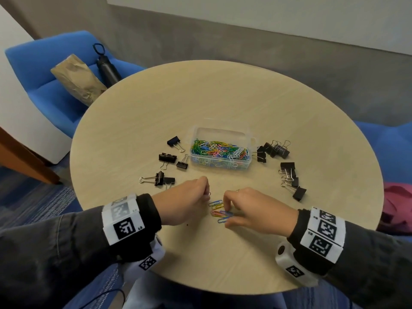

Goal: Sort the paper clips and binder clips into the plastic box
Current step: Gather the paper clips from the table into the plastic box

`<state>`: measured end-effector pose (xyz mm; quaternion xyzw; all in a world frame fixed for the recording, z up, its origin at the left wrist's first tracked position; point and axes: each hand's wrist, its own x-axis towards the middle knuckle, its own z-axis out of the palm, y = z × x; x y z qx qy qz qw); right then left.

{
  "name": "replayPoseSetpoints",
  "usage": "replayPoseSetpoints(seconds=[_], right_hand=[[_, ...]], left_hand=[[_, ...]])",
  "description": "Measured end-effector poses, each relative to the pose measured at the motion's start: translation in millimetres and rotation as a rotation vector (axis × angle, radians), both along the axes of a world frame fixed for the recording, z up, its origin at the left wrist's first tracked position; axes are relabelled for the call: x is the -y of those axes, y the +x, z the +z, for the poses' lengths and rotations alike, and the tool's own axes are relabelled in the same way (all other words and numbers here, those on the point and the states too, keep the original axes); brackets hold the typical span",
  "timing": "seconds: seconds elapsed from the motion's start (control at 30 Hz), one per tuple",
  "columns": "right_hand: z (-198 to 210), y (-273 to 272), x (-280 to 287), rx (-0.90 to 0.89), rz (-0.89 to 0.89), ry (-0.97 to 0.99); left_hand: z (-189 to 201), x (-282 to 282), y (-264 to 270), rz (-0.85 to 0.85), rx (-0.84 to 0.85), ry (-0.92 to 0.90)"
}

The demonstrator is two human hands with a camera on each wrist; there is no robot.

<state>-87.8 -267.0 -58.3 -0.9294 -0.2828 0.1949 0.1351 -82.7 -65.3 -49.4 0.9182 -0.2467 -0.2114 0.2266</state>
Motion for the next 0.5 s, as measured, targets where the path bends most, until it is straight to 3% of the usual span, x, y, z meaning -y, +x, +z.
replayPoseSetpoints(seconds=[0.2,0.37,0.5], right_hand=[[5.6,1.3,-9.5,-0.085,0.096,-0.071],[-1.5,-8.2,-12.8,0.059,0.168,-0.259],[-2.4,-3.1,-5.9,0.015,0.119,-0.180]], left_hand=[[1.2,2.9,5.3,0.018,-0.059,-0.093],[-4.1,2.3,7.7,0.063,-0.106,-0.148],[-0.3,4.9,7.6,0.025,-0.050,-0.067]])
